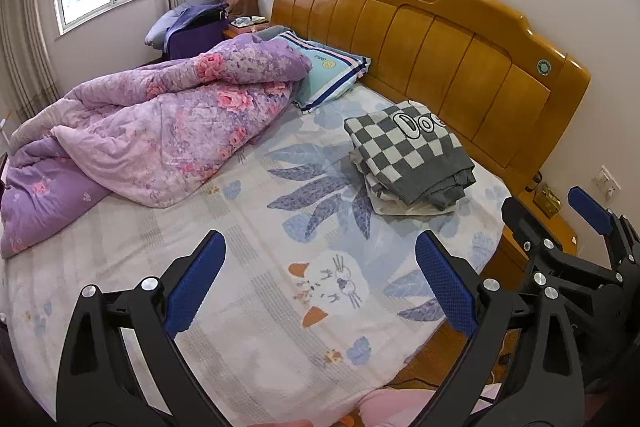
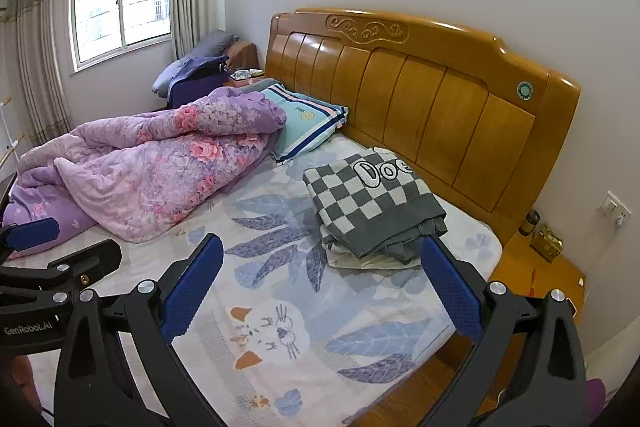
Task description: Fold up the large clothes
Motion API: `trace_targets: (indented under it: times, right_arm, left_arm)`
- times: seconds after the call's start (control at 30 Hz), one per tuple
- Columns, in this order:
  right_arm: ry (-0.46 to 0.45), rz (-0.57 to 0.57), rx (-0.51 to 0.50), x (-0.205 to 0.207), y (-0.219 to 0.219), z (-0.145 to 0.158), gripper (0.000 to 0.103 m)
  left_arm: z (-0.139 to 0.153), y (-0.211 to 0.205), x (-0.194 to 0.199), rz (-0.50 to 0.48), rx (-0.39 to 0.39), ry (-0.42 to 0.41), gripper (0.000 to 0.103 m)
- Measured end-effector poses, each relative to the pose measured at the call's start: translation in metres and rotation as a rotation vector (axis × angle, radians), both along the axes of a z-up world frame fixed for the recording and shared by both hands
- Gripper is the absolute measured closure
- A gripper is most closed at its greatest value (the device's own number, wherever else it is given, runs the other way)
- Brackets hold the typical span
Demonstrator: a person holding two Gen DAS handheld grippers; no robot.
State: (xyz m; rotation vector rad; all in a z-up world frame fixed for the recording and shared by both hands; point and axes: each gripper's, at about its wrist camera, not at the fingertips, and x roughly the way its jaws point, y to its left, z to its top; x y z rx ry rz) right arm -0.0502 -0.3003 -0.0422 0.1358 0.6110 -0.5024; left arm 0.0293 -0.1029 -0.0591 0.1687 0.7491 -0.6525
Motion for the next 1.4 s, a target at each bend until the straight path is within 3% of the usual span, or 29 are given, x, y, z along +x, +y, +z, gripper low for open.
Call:
trace_targets:
  times: [1.4]
  right_arm:
    - [-0.030, -0.027, -0.007, 0.0074, -0.0015, 0.0041, 0.008]
  left_arm:
    - [-0.0020, -0.0055, 0.0035, -0.028, -0.018, -0.015, 0.007]
